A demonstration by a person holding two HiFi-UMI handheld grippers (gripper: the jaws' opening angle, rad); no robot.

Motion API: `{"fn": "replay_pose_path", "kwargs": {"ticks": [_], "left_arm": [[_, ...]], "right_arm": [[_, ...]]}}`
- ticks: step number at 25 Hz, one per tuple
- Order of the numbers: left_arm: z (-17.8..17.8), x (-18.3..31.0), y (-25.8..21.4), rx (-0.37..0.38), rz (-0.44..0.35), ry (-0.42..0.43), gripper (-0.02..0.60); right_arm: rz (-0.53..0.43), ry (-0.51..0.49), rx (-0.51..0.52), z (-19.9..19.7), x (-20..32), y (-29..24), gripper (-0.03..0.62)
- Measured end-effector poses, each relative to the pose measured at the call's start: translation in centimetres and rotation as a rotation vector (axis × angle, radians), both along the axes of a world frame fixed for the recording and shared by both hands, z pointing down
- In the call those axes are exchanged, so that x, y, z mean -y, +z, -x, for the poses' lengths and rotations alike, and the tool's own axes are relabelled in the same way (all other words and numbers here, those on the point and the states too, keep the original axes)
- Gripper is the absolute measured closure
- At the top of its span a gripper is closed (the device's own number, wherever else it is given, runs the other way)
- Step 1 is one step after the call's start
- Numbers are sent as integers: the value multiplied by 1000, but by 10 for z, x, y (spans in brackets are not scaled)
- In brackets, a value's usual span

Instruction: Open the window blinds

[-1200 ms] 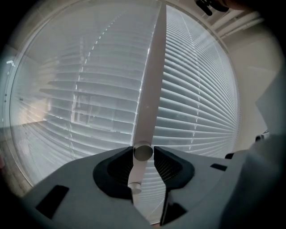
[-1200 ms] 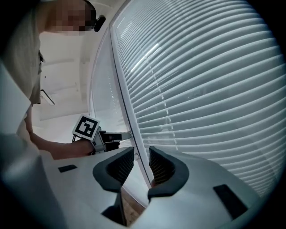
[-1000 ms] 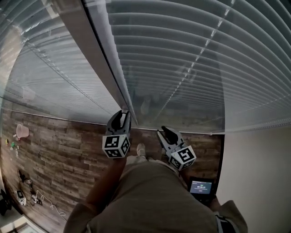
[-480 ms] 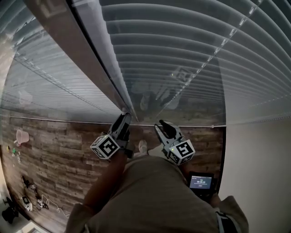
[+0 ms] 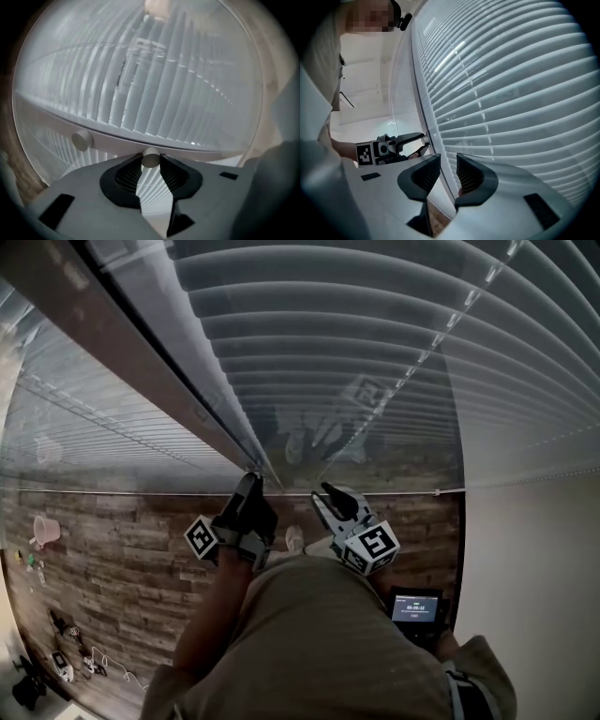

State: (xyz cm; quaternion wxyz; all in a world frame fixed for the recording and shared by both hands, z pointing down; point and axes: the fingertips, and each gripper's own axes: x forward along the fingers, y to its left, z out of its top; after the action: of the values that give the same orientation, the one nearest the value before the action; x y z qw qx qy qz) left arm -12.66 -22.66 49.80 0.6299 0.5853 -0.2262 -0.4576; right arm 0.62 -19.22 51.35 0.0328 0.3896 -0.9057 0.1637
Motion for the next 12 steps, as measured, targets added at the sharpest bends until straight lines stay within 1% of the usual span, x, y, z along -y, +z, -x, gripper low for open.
{"fn": "replay_pose_path", "kwargs": {"ticks": [1, 2, 3, 4, 5, 6, 7, 8, 9, 10, 12], "left_arm": [[0, 0, 2, -94, 10, 7, 446], [1, 0, 3, -163, 14, 12, 446], [1, 0, 3, -187, 11, 14, 446], [0, 0, 1, -160, -1, 13, 446], [0, 0, -3, -93, -19, 9, 446], [0, 0, -7, -3, -43, 5, 446], [-1, -1, -11, 108, -66, 0, 440], [-1, -2, -14, 244, -87, -5, 428], [1, -3, -13, 409, -107, -10, 408], [3, -5, -10, 602, -130, -14, 393], [8, -10, -4, 999, -206, -27, 383]], "right_arm": [[1, -6, -4, 2, -1, 1, 482], [1, -10, -7, 3, -2, 2, 482], [1, -14, -9, 4, -3, 1, 482], [-1, -17, -11, 5, -3, 1, 482], [-2, -20, -11, 6, -3, -1, 482], [-3, -22, -12, 7, -3, -2, 482], [-3, -24, -11, 9, -3, -3, 482], [-1, -27, -11, 10, -3, -5, 482], [1, -31, -10, 12, -4, -7, 482], [2, -35, -9, 13, -5, -8, 482], [5, -43, -9, 14, -9, -5, 482]]}}
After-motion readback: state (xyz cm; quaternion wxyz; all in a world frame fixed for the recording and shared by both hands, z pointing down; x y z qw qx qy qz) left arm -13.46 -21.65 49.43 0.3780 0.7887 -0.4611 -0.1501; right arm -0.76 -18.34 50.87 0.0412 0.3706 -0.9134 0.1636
